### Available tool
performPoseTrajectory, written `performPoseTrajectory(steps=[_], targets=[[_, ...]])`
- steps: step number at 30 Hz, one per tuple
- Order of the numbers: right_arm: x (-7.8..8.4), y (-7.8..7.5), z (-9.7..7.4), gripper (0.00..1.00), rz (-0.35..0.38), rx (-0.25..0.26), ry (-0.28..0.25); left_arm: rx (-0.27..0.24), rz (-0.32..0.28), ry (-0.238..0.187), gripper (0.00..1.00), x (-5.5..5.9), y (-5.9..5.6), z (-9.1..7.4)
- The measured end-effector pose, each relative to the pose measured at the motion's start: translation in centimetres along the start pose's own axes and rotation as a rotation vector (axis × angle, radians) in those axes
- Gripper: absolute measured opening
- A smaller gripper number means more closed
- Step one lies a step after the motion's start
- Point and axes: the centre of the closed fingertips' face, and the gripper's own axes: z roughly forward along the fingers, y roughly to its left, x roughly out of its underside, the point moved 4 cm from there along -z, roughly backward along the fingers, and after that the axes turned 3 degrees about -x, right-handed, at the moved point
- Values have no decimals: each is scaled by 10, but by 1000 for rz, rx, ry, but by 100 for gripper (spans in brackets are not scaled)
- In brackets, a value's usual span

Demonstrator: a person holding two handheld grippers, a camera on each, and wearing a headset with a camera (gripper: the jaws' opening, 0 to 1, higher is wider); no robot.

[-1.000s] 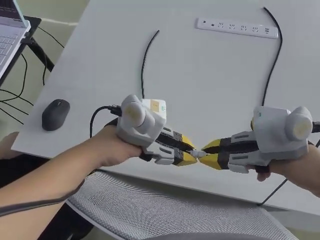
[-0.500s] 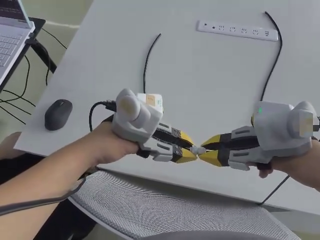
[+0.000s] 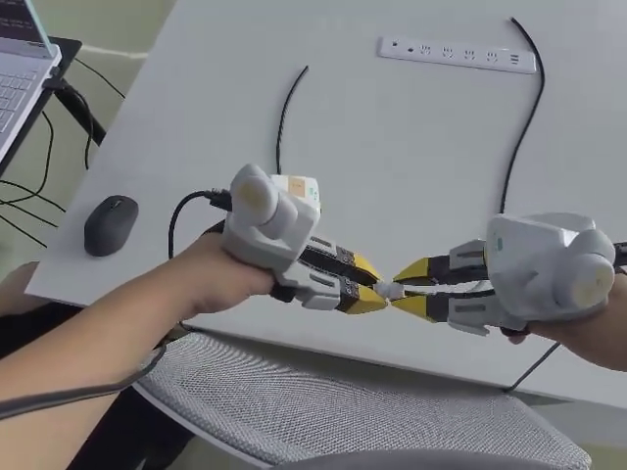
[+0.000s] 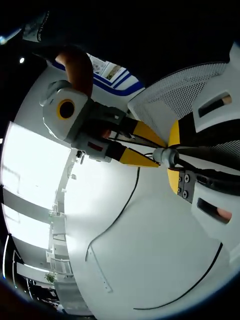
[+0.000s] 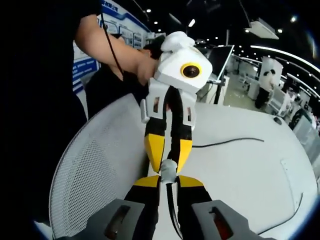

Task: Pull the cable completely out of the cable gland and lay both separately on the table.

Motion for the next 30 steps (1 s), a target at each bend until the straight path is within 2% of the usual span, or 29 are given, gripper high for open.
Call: performPoseTrajectory(steps=[3, 6, 8, 11, 12, 13, 14, 15, 17, 18, 19, 21, 22, 25, 27, 30], targets=[[5, -6, 0, 7, 19, -3, 4, -10, 27, 10, 15, -1, 2, 3], [6, -10, -3, 8, 90, -12, -24, -13, 45, 8, 15, -4, 4, 3], [8, -13, -5, 8, 185, -18, -46, -20, 60, 1, 15, -7, 4, 2], [17, -16, -11, 9, 247, -22, -48, -33, 89, -11, 15, -10, 5, 0], [17, -16, -13, 9, 309, -30, -80, -57, 127, -11, 15, -11, 7, -1], [17, -18, -15, 10, 354, -35, -111, -53, 125, -5, 15, -10, 6, -1], [14, -19, -19, 12, 436, -69, -178, -52, 130, -5, 15, -10, 4, -1], [12, -19, -21, 13, 502, -96, -220, -53, 136, -6, 15, -10, 3, -1], [14, -26, -25, 11, 575, -103, -271, -59, 159, -5, 15, -10, 3, 0], [15, -26, -26, 12, 630, -127, -285, -61, 161, -4, 15, -10, 3, 0], [18, -25, -25, 13, 711, -168, -272, -64, 163, -7, 15, -11, 4, 0], [20, -28, -24, 13, 726, -188, -283, -71, 171, -11, 15, -11, 5, 0], [20, -28, -23, 13, 756, -211, -289, -72, 171, -12, 15, -12, 5, 0], [14, -25, -22, 16, 862, -314, -323, -78, 193, -10, 15, -13, 6, 2], [15, -27, -19, 16, 841, -299, -319, -78, 199, -8, 15, -14, 6, 2], [13, -27, -16, 15, 854, -321, -310, -79, 203, -6, 15, -15, 6, 2]])
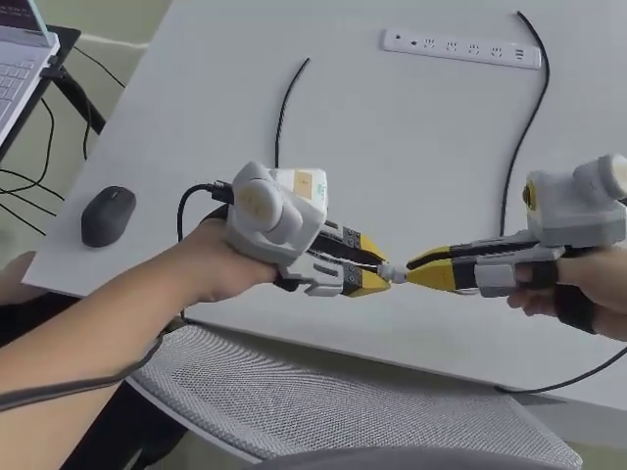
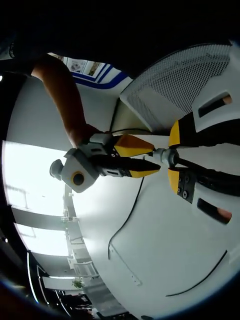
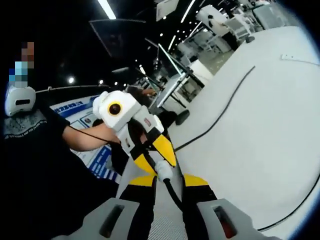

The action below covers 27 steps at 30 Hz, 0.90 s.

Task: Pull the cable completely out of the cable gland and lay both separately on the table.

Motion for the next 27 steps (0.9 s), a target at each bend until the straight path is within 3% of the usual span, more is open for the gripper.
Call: performPoseTrajectory(steps=[6, 16, 19, 20, 22, 27], targets=[[-1, 4, 3, 13, 26, -35, 12, -2, 17, -5, 15, -3, 1, 0], [-1, 4, 1, 8, 13, -40, 40, -2, 36, 10, 15, -4, 1, 2], [-2, 6, -1, 8, -72, -26, 51, -2, 24, 9, 15, -5, 1, 2], [-3, 6, -1, 8, -136, -7, 58, -5, 24, 10, 15, -5, 1, 3], [-2, 7, -2, 7, -169, 7, 80, -1, 12, 12, 15, -5, 1, 4], [-1, 11, -1, 7, -355, 69, 137, 5, -15, 20, 15, -5, 0, 5]])
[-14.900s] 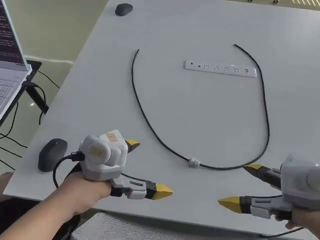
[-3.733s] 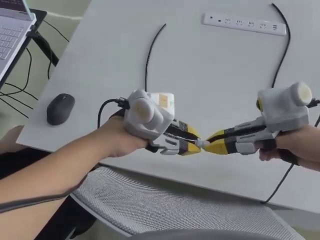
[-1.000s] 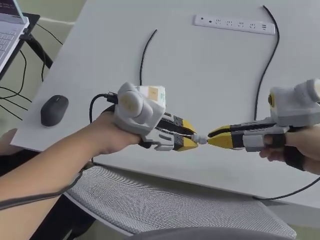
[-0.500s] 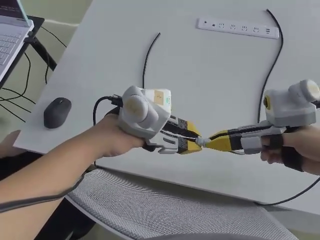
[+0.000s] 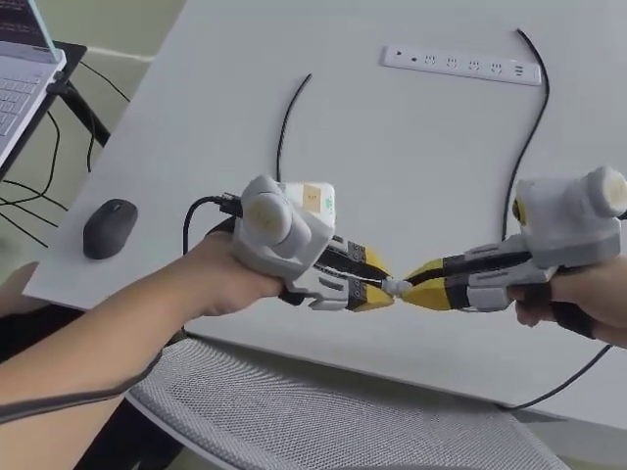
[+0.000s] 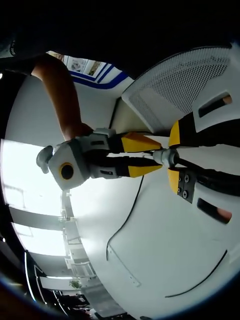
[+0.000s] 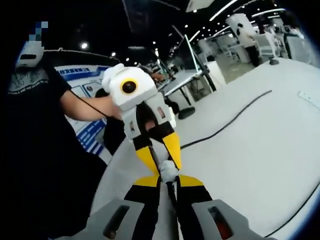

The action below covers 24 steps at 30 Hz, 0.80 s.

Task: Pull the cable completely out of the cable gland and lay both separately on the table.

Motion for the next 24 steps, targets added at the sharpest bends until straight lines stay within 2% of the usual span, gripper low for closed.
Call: performPoseTrajectory(steps=[1, 4, 6, 7, 8, 9, 14, 16, 21, 24], targets=[[-1, 1, 0, 7, -50, 21, 9, -2, -7, 0, 15, 0, 0, 0], [0, 3, 1, 7, -116, 72, 36, 2, -45, -2, 15, 0, 0, 0], [0, 5, 1, 7, -193, 108, 56, 1, -56, 0, 15, 0, -1, 0], [2, 6, 2, 7, -242, 122, 72, 7, -80, 3, 15, 1, -3, 0], [2, 7, 2, 7, -267, 135, 79, 10, -96, 4, 15, 1, -3, 0], [3, 8, 2, 7, -286, 143, 82, 17, -136, 6, 15, 2, -4, 0], [6, 11, 3, 7, -389, 198, 97, 22, -152, -8, 15, 4, -4, 1], [7, 9, 3, 7, -461, 217, 119, 27, -165, -8, 15, 4, -5, 2], [12, 11, 3, 7, -543, 253, 156, 38, -183, 1, 15, 5, -9, 5], [14, 10, 3, 7, -551, 265, 164, 37, -181, 6, 15, 5, -10, 6]])
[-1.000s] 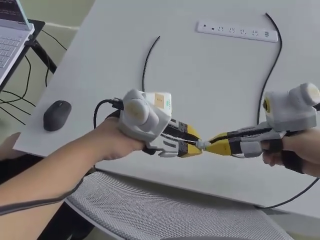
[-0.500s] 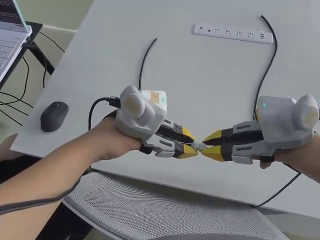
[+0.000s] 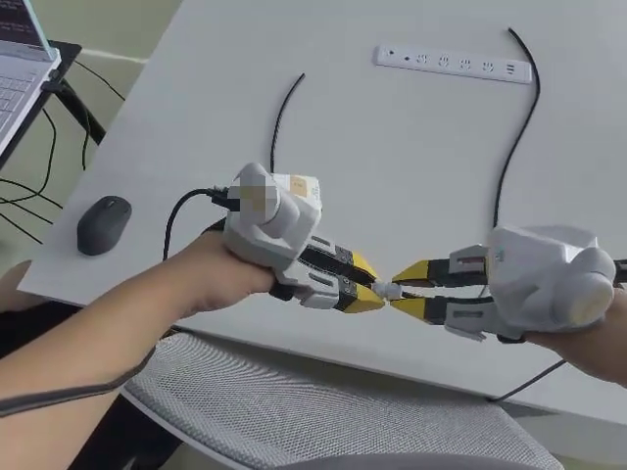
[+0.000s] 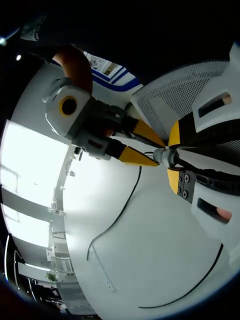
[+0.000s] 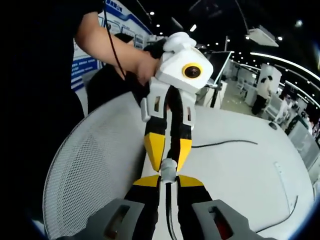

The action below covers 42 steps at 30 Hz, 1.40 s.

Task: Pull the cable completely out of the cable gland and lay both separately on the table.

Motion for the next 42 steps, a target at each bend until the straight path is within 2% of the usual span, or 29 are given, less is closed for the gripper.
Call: performPoseTrajectory(steps=[6, 14, 18, 22, 24, 26, 27, 29, 30, 33, 35, 38, 40, 42], targets=[[2, -1, 1, 8, 5, 18, 16, -2, -15, 2, 15, 1, 0, 1], [0, 0, 0, 8, 26, 35, 6, -12, 4, -4, 15, -1, -2, -1], [-1, 0, 0, 9, 69, 43, -5, -20, 30, -12, 15, -2, -6, -2], [-5, -4, -4, 15, 167, 65, -42, -29, 67, -20, 15, -3, -8, -1], [-7, -7, -9, 16, 160, 75, -57, -44, 92, -29, 15, -3, -8, -1], [-8, -12, -14, 17, 213, 114, -86, -55, 110, -33, 15, -4, -8, -2], [-8, -14, -16, 17, 242, 129, -99, -59, 110, -35, 15, -5, -7, -2], [-8, -20, -23, 21, 361, 162, -148, -73, 126, -41, 15, -7, -4, -2], [-5, -24, -27, 23, 390, 186, -152, -79, 129, -39, 15, -8, -2, -3], [4, -28, -33, 24, 372, 244, -117, -96, 147, -44, 15, -10, 2, -3], [9, -25, -34, 26, 399, 253, -101, -116, 140, -40, 15, -10, 7, -4], [13, -21, -34, 25, 334, 280, -53, -127, 141, -43, 15, -11, 10, -5], [13, -17, -30, 25, 321, 280, -39, -136, 137, -45, 15, -13, 11, -5], [13, -15, -26, 23, 248, 295, 8, -138, 137, -43, 15, -13, 12, -5]])
